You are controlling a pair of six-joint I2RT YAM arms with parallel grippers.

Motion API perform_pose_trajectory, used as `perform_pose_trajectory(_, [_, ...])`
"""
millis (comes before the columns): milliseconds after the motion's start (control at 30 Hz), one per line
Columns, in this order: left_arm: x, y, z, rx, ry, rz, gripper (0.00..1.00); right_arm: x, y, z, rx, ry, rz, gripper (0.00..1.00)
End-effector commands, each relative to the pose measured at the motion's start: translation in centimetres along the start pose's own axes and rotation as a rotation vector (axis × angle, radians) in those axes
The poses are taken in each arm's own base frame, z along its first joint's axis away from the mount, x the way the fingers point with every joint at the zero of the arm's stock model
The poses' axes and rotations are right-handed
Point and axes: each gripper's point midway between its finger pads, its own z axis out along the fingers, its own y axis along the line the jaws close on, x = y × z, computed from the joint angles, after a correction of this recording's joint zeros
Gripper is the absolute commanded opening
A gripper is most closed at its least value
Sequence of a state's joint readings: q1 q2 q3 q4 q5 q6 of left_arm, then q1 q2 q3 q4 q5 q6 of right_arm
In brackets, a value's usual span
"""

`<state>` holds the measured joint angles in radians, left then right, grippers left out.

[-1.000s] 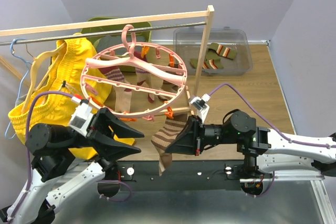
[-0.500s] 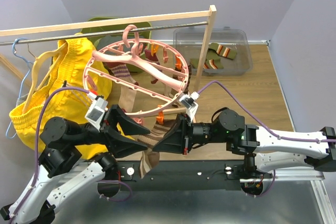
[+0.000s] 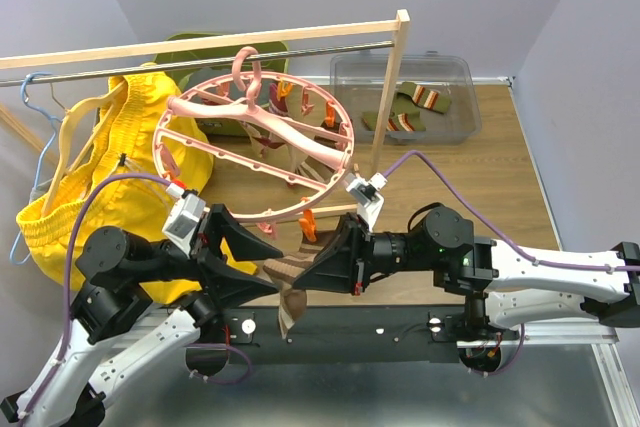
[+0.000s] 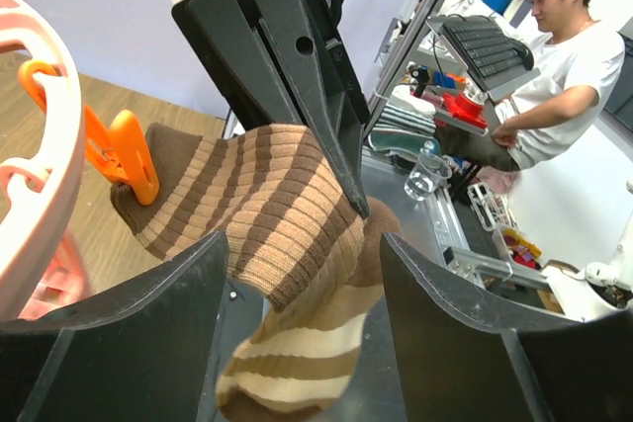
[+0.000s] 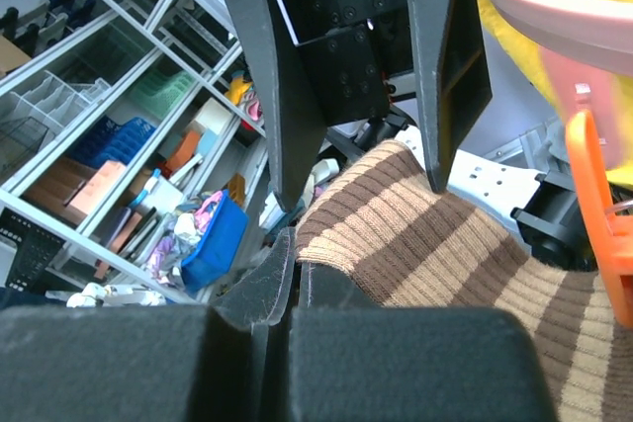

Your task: Remove the socks clipped to the hanger

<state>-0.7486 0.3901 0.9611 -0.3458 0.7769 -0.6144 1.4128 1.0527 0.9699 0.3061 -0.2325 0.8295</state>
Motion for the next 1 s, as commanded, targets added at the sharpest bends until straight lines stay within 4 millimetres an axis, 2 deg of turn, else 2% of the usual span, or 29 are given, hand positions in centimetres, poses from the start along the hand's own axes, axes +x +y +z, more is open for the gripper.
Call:
perform_pose_trajectory(0, [0.2, -0.8, 0.0, 0.05, 0.008, 0.003, 0.66, -1.5, 2.2, 0.4, -0.078, -0.038, -0.052, 0.04])
perform_pose_trajectory(33, [0.3, -0.6, 0.1, 0.048, 0.012, -0.006, 0.62, -1.5, 2.2, 0.5, -0.078, -0.04, -0.052, 0.04])
perform_pose_trajectory(67, [0.4, -0.4, 0.2, 0.045, 0.016, -0.013, 0.51, -1.4, 2.0, 0.7, -0.075, -0.041, -0.053, 0.05])
perform_pose_trajectory(133, [0.5, 0.0, 0.3, 0.028, 0.028, -0.019, 0.38, -1.5, 1.7, 0.8, -0.065, -0.048, -0.053, 0.07])
perform_pose_trajectory(167, [0.6, 0.3, 0.4, 0.018, 0.033, -0.021, 0.18, -1.4, 1.5, 0.8, -0.056, -0.044, -0.051, 0.08])
perform_pose_trajectory(233, [0.5, 0.9, 0.4, -0.024, 0.035, -0.023, 0.0, -1.2, 0.7, 0.9, -0.02, -0.039, -0.045, 0.15])
perform_pose_trajectory(267, [0.7, 1.3, 0.5, -0.036, 0.043, -0.013, 0.0, -0.5, -0.3, 0.7, 0.025, -0.013, -0.039, 0.18])
perform_pose_trajectory(300, [0.9, 1.6, 0.4, -0.05, 0.053, -0.013, 0.0, -0.8, -0.9, 0.2, 0.071, -0.03, -0.035, 0.23])
perform_pose_trajectory(333, [1.0, 1.7, 0.3, -0.059, 0.056, -0.01, 0.0, -0.8, -1.6, -0.1, 0.114, -0.03, -0.03, 0.33])
perform_pose_trajectory(367, [1.2, 1.9, 0.3, -0.066, 0.063, -0.001, 0.0, 0.1, -3.1, -0.8, 0.189, 0.004, -0.023, 0.36])
perform_pose_trajectory(400, [1.6, 2.1, 0.2, -0.074, 0.077, -0.01, 0.0, -0.2, -4.0, -1.4, 0.251, -0.017, -0.023, 0.4])
perform_pose_trajectory(433, [1.8, 2.1, 0.1, -0.075, 0.082, -0.01, 0.0, -0.7, -4.0, -2.3, 0.277, -0.032, -0.024, 0.45])
perform_pose_trajectory(467, [1.9, 2.1, 0.0, -0.074, 0.085, -0.006, 0.0, -0.2, -5.2, -3.3, 0.35, -0.013, -0.023, 0.49])
perform_pose_trajectory(500, [2.1, 2.2, 0.0, -0.074, 0.088, -0.005, 0.0, -0.7, -5.8, -4.0, 0.395, -0.036, -0.027, 0.56])
perform_pose_trajectory(533, [2.3, 2.3, 0.0, -0.078, 0.092, -0.009, 0.0, -1.2, -5.4, -4.8, 0.404, -0.052, -0.033, 0.63])
perform_pose_trajectory(667, [2.7, 2.4, 0.0, -0.067, 0.087, -0.022, 0.0, -1.7, -5.9, -6.4, 0.482, -0.041, -0.07, 0.66])
perform_pose_trajectory(700, [2.9, 2.5, 0.0, -0.069, 0.088, -0.03, 0.0, -2.7, -5.6, -6.6, 0.497, -0.066, -0.084, 0.67])
perform_pose_trajectory(733, [3.2, 2.7, 0.1, -0.071, 0.097, -0.05, 0.0, -2.9, -5.7, -6.7, 0.513, -0.068, -0.095, 0.72])
perform_pose_trajectory(767, [3.4, 2.6, 0.1, -0.066, 0.102, -0.057, 0.0, -2.7, -6.3, -6.6, 0.535, -0.041, -0.126, 0.73])
perform_pose_trajectory(833, [3.7, 2.5, 0.0, -0.056, 0.108, -0.069, 0.0, -3.8, -5.6, -6.2, 0.533, -0.053, -0.164, 0.79])
perform_pose_trajectory(967, [3.8, 2.4, 0.0, -0.049, 0.112, -0.068, 0.0, -5.4, -6.3, -5.5, 0.583, -0.074, -0.255, 0.84])
